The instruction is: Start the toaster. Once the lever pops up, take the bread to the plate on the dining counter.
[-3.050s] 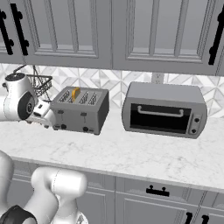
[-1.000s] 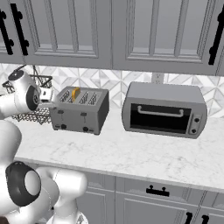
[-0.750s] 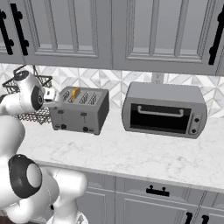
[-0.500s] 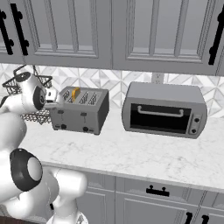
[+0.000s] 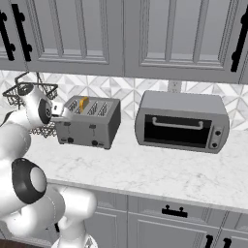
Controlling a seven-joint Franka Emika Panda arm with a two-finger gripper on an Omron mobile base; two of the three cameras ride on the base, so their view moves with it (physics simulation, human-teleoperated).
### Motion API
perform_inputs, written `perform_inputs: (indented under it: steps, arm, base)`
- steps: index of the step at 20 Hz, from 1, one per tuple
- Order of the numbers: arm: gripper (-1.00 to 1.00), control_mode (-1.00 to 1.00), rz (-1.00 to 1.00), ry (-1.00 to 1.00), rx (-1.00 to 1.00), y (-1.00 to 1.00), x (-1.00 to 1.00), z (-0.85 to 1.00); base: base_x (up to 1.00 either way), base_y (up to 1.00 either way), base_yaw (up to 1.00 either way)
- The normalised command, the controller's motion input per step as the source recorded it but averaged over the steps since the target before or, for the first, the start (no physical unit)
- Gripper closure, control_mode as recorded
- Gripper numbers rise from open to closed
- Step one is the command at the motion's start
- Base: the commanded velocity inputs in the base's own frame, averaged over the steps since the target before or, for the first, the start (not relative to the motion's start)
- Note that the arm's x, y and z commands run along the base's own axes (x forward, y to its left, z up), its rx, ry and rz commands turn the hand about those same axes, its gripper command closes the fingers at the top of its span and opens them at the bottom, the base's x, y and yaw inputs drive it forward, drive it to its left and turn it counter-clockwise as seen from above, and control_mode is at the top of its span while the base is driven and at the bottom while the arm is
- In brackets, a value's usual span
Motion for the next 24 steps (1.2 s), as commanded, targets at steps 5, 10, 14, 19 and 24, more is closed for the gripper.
perform_inputs:
  steps: [5,10,14,19,24]
  arm:
    - [1.00,-1.00,-0.06,-0.01,0.00,-0.01,0.17,-0.09]
    - [1.00,-1.00,-0.05,0.00,0.01,0.00,0.14,-0.15]
    - [1.00,-1.00,-0.04,0.00,0.03,0.00,0.14,-0.16]
    - [1.00,-1.00,-0.03,0.00,0.02,0.00,0.18,-0.19]
    - [1.00,-1.00,-0.01,0.00,0.02,0.00,0.17,-0.18]
  base:
    - [0.00,0.00,0.00]
    - [0.00,0.00,0.00]
    - [0.00,0.00,0.00]
    - [0.00,0.00,0.00]
    - [0.00,0.00,0.00]
